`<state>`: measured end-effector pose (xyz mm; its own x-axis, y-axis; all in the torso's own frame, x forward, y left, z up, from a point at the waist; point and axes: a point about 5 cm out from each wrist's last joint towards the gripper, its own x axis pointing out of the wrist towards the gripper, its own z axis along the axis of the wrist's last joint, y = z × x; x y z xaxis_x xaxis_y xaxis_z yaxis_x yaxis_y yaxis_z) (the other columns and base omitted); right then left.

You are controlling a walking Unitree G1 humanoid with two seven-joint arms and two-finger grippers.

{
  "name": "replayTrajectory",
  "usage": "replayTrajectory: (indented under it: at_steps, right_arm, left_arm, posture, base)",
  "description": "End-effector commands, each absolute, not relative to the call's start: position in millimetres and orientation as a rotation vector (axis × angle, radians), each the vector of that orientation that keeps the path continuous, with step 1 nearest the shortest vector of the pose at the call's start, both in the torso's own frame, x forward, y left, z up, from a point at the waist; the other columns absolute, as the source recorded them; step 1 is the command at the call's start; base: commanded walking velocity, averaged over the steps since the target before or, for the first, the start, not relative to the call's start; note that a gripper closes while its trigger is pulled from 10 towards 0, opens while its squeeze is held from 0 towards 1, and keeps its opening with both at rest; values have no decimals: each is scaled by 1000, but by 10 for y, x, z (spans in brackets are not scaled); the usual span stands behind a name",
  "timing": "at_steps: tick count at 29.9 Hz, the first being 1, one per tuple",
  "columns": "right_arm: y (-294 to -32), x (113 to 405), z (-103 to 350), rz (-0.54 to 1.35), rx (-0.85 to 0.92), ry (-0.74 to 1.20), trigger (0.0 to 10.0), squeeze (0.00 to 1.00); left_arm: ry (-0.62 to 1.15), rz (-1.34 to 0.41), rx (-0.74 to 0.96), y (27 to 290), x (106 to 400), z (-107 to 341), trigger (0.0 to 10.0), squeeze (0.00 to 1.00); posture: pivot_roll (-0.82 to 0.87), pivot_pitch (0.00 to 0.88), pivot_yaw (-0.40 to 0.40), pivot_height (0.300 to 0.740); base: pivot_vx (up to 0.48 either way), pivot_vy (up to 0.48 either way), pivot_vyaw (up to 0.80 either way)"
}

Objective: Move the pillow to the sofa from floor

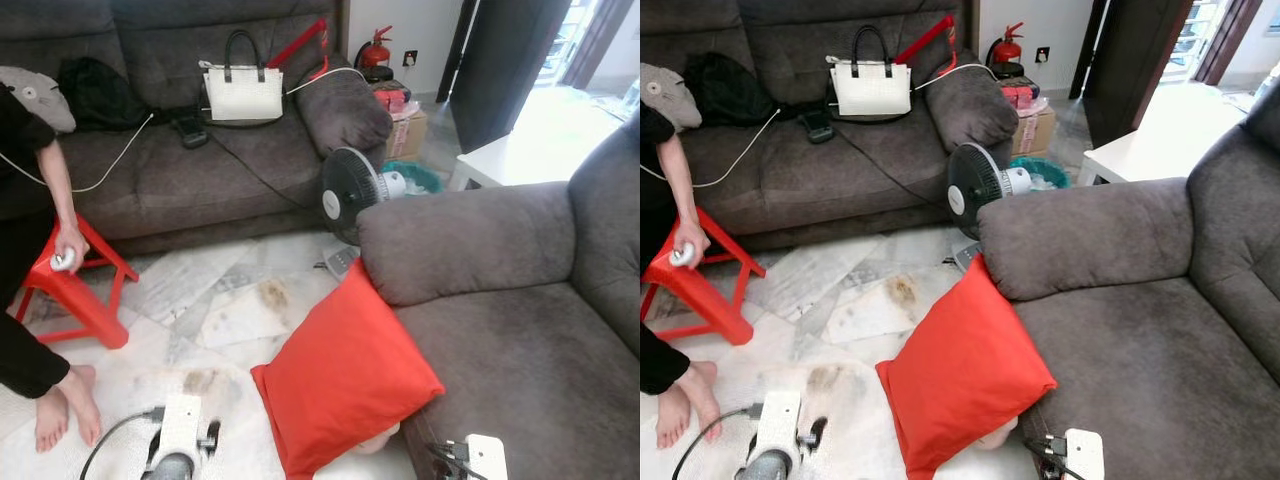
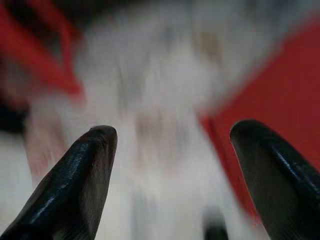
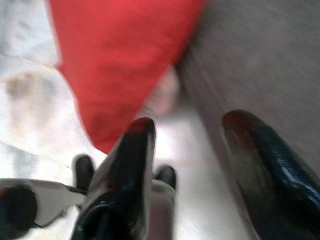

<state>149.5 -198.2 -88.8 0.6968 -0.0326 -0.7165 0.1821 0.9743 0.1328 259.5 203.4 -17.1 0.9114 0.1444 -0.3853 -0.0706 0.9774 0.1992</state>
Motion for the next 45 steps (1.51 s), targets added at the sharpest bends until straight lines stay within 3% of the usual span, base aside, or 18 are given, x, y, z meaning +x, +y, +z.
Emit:
replayTrajectory:
  at_steps: [1,11,12,15,20,31,45]
  right_arm:
    - [-2020,1498,-856,-164,231,728,10000,0]
    - [-2005,1594,-716,-193,265,514,10000,0]
    - [-2103,2069,-374,-169,210,306,10000,0]
    - [-2164,2356,-36,-148,163,136,10000,0]
    - [-2148,2303,75,-159,164,48,10000,0]
    - [-2140,2133,342,-141,138,-30,10000,0]
    - [-2091,2241,424,-156,166,-6,10000,0]
  left_arm:
    - [252,94,215,2017,2819,109,10000,0]
    - [-109,48,269,1827,2878,664,10000,0]
    - [-151,43,273,1819,2877,762,10000,0]
    - [-215,32,287,1803,2875,921,10000,0]
    - [-292,26,304,1803,2820,1172,10000,0]
    - [-282,18,302,1763,2622,1324,10000,0]
    - [-259,-80,238,1568,2804,1382,10000,0]
  posture:
    - [123,63,-16,740]
    - [112,47,3,740]
    - [111,42,6,740]
    - [114,39,9,740]
    - [123,27,19,740]
    - [120,0,22,740]
    - [112,0,24,740]
  base:
    - [0,0,0]
    - [0,0,0]
    - [0,0,0]
    - [0,0,0]
    - [0,0,0]
    - [0,0,0]
    - [88,0,0]
